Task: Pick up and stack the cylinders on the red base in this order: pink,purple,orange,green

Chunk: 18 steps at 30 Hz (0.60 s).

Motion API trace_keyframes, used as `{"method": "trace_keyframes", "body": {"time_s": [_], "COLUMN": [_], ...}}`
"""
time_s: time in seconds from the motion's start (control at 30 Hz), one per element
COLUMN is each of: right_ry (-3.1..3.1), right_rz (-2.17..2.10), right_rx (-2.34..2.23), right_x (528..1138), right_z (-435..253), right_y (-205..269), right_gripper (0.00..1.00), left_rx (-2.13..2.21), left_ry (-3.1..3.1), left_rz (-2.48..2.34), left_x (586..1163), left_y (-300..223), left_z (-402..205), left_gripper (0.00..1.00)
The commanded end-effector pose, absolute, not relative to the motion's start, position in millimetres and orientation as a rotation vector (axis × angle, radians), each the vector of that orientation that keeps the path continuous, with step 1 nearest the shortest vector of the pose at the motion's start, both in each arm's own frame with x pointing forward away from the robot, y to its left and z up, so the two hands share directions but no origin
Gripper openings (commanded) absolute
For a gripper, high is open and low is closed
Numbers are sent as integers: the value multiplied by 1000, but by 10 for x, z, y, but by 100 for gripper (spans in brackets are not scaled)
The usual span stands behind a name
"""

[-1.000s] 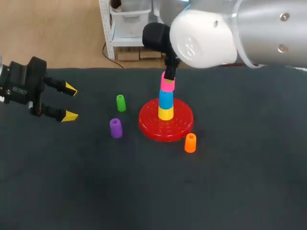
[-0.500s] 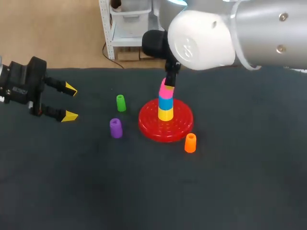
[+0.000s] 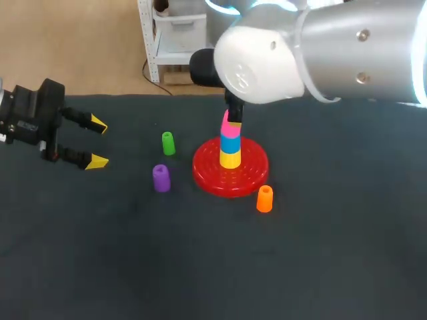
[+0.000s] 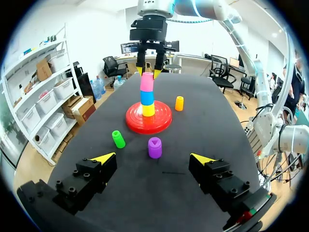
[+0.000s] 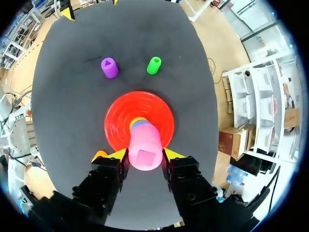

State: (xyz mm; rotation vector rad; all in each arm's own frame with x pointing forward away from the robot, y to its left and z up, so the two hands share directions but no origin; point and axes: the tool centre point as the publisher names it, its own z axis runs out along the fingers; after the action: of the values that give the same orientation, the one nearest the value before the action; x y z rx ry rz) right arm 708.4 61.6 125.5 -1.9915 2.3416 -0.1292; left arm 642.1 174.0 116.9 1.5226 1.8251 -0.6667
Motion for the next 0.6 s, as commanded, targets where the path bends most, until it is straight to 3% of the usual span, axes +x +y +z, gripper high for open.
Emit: {"method": "trace_keyframes", "body": {"time_s": [0.03, 0.6], "right_ry": [2368, 2385], "right_rz": [-120, -110], "right_rx": [-2054, -2128], "right_x": [7216, 7073], "right_z": [1085, 943], "right_y": [691, 587], "right_gripper": [0, 0], "left_rx": [1524, 1524], "left_ry": [1821, 1821], "left_rz": [-669, -669], "left_x": [6427, 6427], "left_y": [1750, 1750], "left_z": [1163, 1163], "left_gripper": [100, 100]}}
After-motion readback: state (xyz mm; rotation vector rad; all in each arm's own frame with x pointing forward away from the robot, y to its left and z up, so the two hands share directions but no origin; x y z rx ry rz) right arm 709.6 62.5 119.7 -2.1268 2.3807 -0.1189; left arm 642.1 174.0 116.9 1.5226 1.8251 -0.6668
